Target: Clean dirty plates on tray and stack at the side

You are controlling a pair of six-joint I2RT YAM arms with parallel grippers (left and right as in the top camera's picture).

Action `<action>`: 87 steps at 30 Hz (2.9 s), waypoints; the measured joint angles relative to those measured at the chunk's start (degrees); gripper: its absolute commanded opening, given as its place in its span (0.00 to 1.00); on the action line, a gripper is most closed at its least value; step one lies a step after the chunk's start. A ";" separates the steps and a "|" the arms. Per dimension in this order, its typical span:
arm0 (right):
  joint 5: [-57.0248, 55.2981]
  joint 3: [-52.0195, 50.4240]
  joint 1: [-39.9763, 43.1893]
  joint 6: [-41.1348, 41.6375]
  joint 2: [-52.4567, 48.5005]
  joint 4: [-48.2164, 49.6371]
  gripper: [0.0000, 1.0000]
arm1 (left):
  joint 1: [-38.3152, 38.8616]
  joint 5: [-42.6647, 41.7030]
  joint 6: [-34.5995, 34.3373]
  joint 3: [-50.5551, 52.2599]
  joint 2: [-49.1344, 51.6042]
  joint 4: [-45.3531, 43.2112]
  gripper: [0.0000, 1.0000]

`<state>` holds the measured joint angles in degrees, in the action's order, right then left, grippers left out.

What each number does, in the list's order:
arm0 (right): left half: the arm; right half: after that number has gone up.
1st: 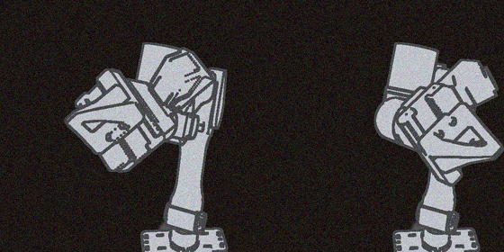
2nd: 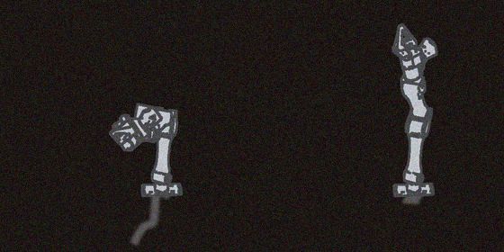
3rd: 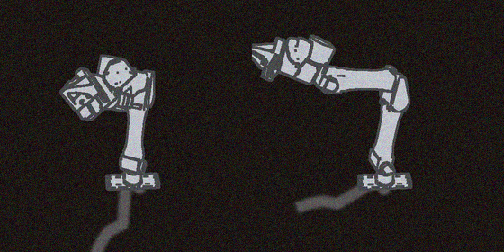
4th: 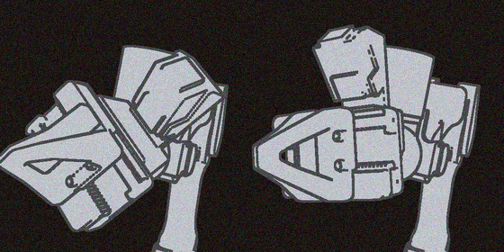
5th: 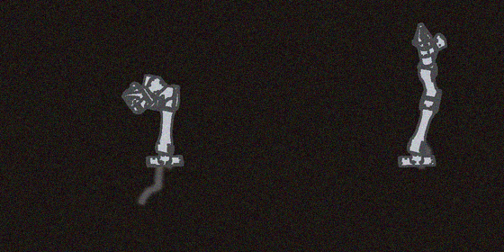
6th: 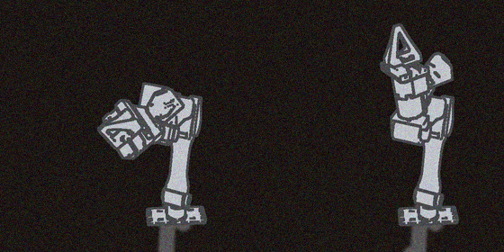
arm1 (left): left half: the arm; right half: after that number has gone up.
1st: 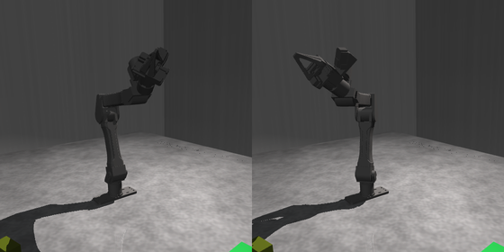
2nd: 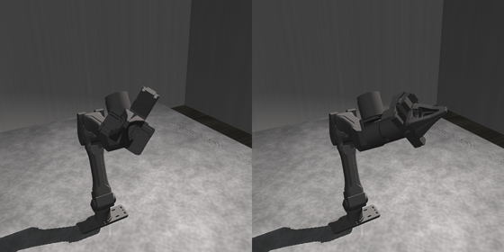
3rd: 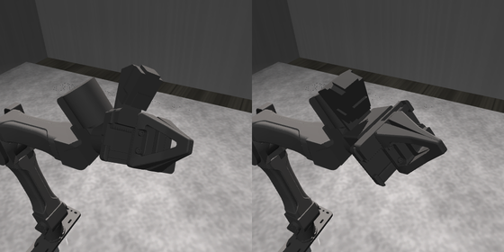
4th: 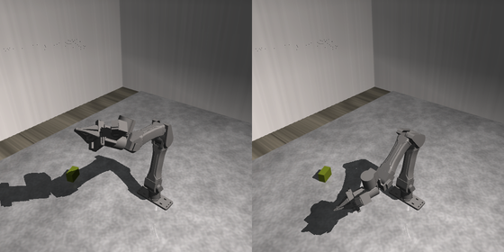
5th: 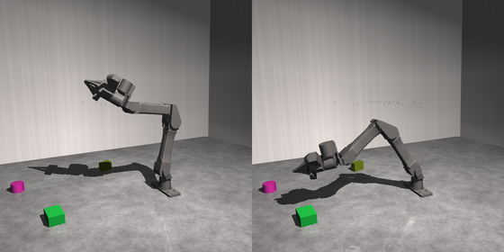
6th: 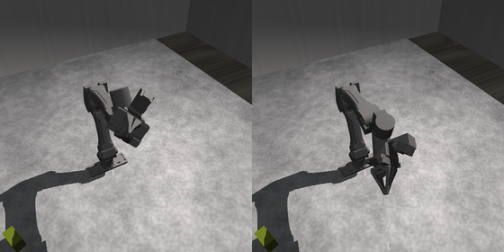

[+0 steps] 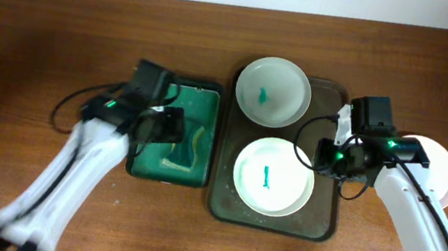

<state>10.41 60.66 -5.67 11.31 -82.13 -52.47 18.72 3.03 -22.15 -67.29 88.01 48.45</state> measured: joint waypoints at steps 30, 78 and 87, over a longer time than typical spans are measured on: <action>0.04 0.00 0.00 -0.81 0.00 -3.02 0.35 | 3.28 -4.81 2.80 2.16 18.49 -9.86 0.00; 10.40 -0.02 5.51 -2.95 -22.18 3.10 0.04 | 23.56 -7.37 -7.82 -28.02 37.05 1.55 0.00; 9.31 -0.48 5.51 -2.75 -22.18 7.39 0.04 | 23.91 -23.69 -2.43 -28.24 37.92 4.22 0.00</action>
<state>19.73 60.18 -0.16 8.56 -104.31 -45.08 42.63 -20.67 -24.58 -95.53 125.93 52.66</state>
